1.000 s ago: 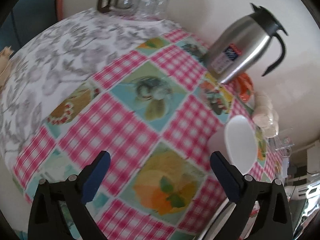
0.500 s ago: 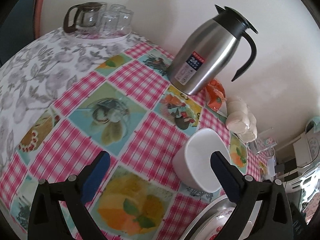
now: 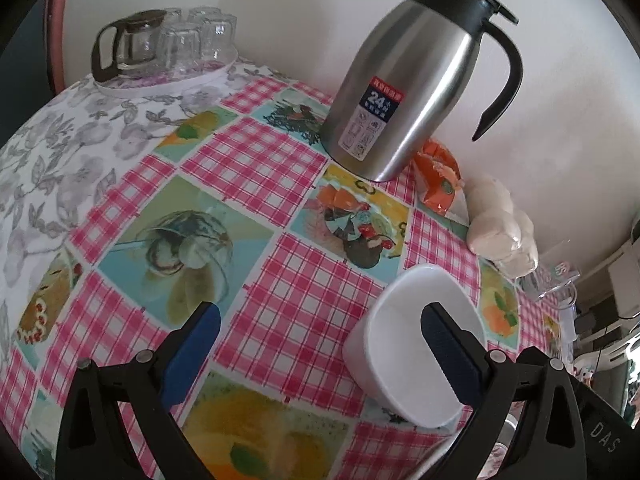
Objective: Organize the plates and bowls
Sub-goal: 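Move both tools toward the white square bowl beside the basin, then close both grippers on the white square bowl rim and lift it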
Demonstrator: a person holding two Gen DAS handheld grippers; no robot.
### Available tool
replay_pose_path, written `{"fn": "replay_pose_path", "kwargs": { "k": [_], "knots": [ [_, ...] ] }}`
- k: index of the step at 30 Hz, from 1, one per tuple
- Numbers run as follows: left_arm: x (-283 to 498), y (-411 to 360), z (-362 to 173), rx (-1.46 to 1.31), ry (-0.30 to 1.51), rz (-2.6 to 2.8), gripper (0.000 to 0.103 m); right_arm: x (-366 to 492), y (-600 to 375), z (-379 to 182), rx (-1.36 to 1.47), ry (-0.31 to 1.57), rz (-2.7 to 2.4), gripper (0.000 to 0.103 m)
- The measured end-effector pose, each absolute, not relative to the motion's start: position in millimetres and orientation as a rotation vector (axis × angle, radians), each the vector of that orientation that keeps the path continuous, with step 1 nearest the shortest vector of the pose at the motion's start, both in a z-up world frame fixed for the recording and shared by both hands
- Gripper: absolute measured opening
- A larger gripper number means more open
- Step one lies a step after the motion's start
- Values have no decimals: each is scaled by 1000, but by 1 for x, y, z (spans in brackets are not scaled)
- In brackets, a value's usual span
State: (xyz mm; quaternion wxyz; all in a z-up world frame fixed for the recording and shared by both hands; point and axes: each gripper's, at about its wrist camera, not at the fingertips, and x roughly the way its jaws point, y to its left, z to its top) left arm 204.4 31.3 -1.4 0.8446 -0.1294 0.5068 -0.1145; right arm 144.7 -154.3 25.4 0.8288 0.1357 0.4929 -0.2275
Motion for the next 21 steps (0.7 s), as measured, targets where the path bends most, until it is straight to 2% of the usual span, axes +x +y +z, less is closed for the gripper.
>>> {"fn": "replay_pose_path", "kwargs": {
  "k": [7,18,20,21],
  "knots": [
    [215,29,-18,-266,1122,-236,100,162,-151,10,217,1073,-473,89],
    [219,27,-31,-280,1158,-244,99,179,-138,-9,154,1122,-422,53],
    [219,26,-34,-293,1172,-260,94,180,-137,-10,155,1129,-415,49],
    [219,25,-35,-297,1177,-271,86,181,-137,-10,153,1132,-412,48]
  ]
}}
